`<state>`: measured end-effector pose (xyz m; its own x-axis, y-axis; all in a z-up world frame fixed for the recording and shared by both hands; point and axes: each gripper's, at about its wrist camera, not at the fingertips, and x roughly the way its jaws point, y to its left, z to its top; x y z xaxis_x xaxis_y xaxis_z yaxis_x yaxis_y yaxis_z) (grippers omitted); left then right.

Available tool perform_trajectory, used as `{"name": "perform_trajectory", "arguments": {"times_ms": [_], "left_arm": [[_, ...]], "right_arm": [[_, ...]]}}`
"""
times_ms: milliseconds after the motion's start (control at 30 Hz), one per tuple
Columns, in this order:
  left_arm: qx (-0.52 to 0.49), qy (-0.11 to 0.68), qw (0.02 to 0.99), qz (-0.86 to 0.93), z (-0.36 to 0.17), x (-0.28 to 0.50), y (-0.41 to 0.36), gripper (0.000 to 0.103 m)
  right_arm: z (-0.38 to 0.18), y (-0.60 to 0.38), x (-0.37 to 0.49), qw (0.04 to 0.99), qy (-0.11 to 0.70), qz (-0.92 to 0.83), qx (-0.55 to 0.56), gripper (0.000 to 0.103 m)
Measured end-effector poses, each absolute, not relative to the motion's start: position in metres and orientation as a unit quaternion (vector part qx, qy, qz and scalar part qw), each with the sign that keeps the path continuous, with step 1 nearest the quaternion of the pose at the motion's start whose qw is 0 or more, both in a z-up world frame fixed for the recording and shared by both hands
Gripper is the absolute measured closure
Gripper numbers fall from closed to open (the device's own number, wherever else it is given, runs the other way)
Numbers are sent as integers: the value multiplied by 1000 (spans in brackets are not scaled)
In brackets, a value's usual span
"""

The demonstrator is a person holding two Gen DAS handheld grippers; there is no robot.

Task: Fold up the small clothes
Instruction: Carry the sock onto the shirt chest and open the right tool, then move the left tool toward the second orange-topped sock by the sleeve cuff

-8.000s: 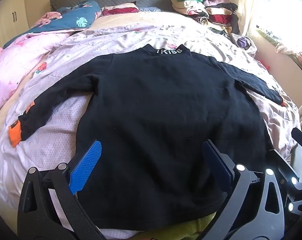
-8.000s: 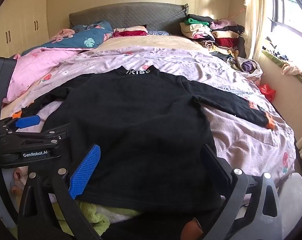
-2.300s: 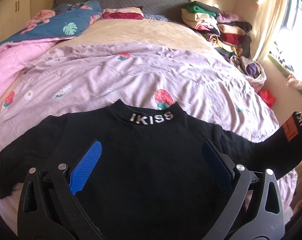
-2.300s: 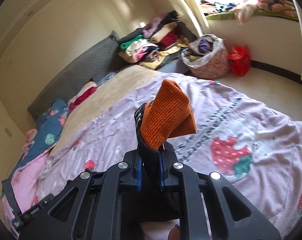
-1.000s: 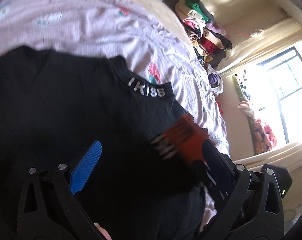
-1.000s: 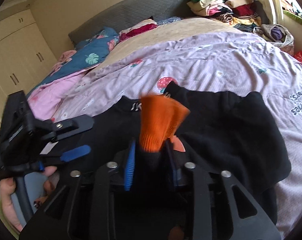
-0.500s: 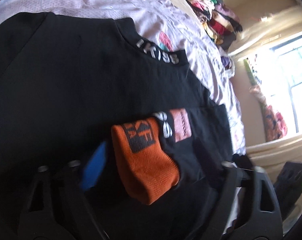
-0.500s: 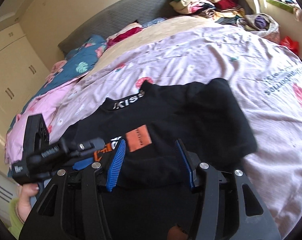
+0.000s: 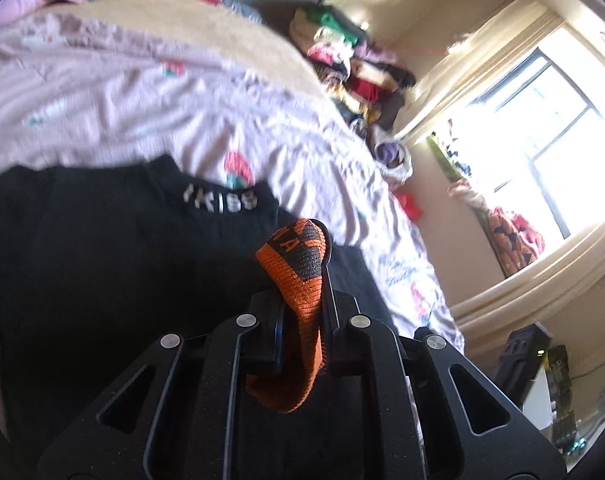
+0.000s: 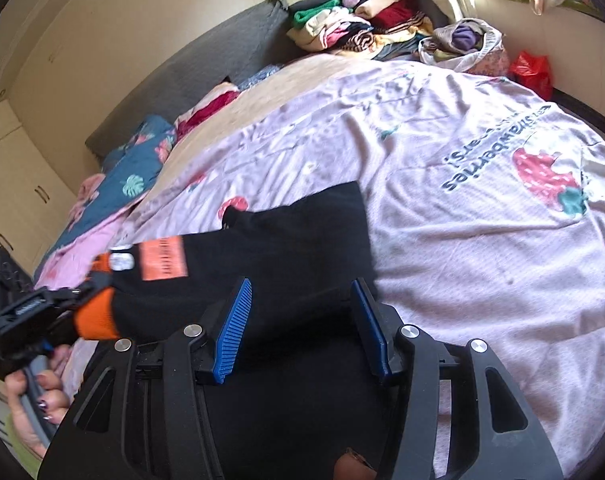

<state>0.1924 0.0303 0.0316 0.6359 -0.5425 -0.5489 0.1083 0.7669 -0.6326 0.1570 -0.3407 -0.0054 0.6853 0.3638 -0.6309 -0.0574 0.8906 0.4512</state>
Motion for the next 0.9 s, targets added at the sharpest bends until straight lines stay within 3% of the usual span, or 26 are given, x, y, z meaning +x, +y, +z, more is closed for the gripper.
{"name": "perform_trajectory", "arguments": {"times_ms": [167, 700, 900], "left_arm": [[-281, 373, 866, -176, 40, 185, 51, 96], [-269, 433, 856, -90, -13, 194, 93, 96], [-240, 431, 868, -64, -13, 188, 101, 89]], "right_arm": [[-8, -341, 160, 896, 380, 113, 200, 52], [-29, -289, 182, 890, 424, 126, 109, 52], [-38, -263, 199, 877, 454, 138, 73, 52]]}}
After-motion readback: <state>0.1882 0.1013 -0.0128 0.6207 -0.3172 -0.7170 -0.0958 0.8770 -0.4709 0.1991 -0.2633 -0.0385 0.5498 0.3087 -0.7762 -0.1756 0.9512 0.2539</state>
